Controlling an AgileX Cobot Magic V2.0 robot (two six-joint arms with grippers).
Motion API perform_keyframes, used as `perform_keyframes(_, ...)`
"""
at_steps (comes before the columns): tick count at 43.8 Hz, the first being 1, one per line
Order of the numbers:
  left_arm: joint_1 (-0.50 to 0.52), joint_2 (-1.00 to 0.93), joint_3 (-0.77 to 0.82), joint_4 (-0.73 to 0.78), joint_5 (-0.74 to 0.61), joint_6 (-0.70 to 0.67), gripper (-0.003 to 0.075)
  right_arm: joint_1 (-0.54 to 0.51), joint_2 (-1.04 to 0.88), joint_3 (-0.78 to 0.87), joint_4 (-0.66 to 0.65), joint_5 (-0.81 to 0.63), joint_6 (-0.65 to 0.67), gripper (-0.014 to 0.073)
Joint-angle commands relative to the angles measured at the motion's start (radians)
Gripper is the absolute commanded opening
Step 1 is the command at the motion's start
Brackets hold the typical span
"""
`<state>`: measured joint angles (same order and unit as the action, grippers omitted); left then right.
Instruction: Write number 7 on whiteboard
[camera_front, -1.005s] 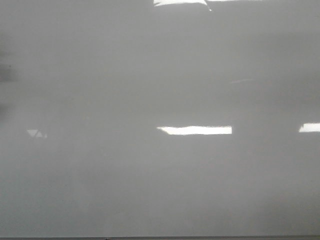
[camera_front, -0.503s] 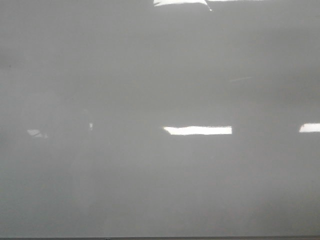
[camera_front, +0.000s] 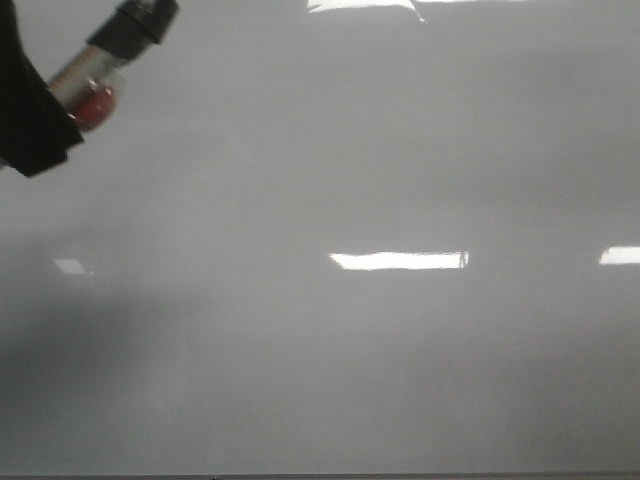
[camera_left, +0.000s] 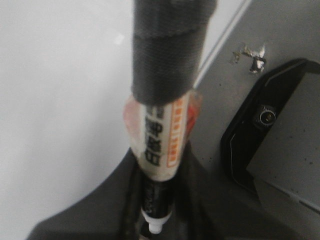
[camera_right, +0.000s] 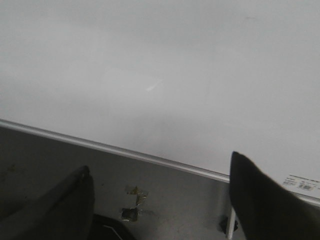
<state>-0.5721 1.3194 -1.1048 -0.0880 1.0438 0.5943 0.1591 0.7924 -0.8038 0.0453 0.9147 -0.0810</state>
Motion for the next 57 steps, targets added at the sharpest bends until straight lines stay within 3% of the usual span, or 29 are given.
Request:
perform_keyframes(1, -0.095, -0.001, -0.033, -0.017, -0.037, 0.06, -0.002, 0.001, 0.041, -0.043, 0.128, -0.034, -0.161, 0.0579)
perform_keyframes(5, -0.179, 0.018, -0.033, -0.017, -0.065, 0.103, -0.002, 0.001, 0.077, -0.043, 0.266, -0.025, -0.321, 0.0579)
perform_keyframes(13, -0.311, 0.044, -0.033, -0.017, -0.114, 0.111, -0.002, 0.039, 0.125, -0.043, 0.574, 0.039, -0.761, 0.0579)
perform_keyframes(18, -0.356, 0.048, -0.033, -0.022, -0.123, 0.111, -0.002, 0.128, 0.144, -0.043, 0.65, 0.044, -0.912, 0.0579)
perform_keyframes(32, -0.378, 0.048, -0.033, -0.101, -0.127, 0.111, -0.002, 0.413, 0.207, -0.056, 0.653, -0.086, -0.976, 0.0579)
perform_keyframes(45, -0.378, 0.048, -0.033, -0.103, -0.127, 0.111, -0.002, 0.511, 0.296, -0.111, 0.654, -0.148, -0.976, 0.0575)
perform_keyframes(48, -0.378, 0.048, -0.033, -0.103, -0.127, 0.111, -0.002, 0.511, 0.314, -0.121, 0.654, -0.15, -0.976, 0.0528)
perform_keyframes(57, -0.378, 0.048, -0.033, -0.103, -0.127, 0.111, -0.002, 0.511, 0.32, -0.122, 0.657, -0.143, -0.976, 0.0265)
